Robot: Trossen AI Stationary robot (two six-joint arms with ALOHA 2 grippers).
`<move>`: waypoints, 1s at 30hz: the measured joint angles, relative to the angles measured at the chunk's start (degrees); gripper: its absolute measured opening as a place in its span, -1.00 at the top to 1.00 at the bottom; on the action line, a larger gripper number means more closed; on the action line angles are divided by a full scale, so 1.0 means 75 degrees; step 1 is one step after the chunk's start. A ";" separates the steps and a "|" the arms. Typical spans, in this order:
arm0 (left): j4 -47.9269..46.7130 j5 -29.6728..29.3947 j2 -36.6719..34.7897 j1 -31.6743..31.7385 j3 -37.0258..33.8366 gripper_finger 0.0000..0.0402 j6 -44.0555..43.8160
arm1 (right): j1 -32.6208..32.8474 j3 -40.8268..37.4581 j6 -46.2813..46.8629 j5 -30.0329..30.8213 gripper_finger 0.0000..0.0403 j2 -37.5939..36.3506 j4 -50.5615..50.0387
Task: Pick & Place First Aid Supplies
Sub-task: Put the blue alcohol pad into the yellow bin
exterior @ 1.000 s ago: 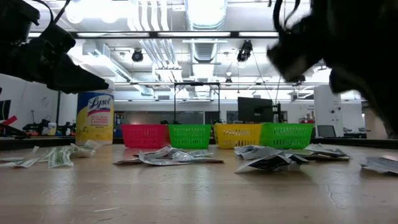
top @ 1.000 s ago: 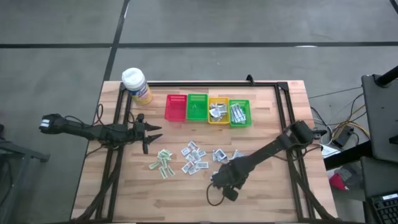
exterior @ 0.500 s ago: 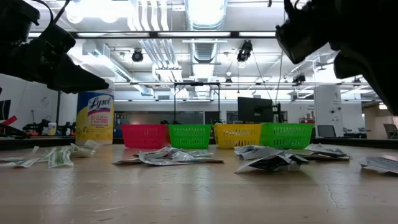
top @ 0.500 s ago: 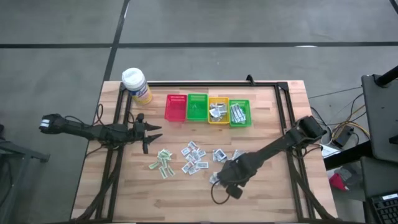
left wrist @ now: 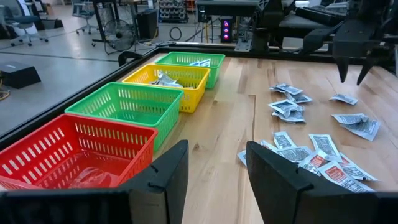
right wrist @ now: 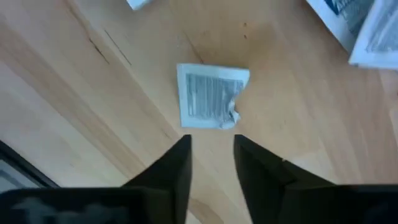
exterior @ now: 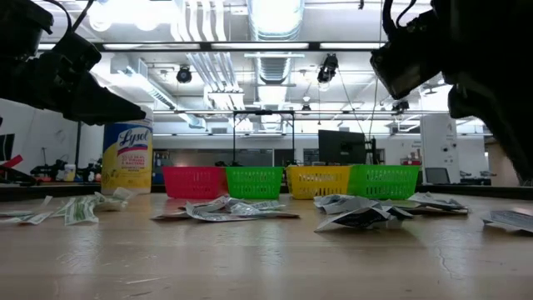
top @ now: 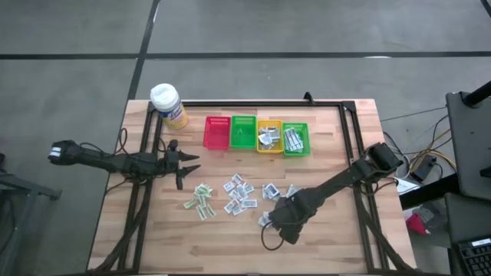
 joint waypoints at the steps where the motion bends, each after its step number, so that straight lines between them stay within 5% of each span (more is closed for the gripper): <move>1: 0.0000 0.0000 0.0000 0.0000 0.0001 0.21 -0.0003 | 0.0000 -0.0009 0.0005 0.0142 0.34 0.0000 0.0026; 7: 0.0001 0.0003 0.0000 0.0000 0.0000 0.21 -0.0006 | -0.0016 -0.0122 0.0154 0.0792 0.19 0.0007 0.0016; 23: 0.0000 0.0005 0.0000 0.0000 0.0000 0.21 -0.0006 | -0.0020 -0.0117 -0.0024 0.0597 0.20 0.0909 0.0364; 30: 0.0000 0.0006 0.0000 0.0000 0.0002 0.21 -0.0006 | -0.0020 -0.0132 -0.0017 0.0601 0.39 0.0904 0.0349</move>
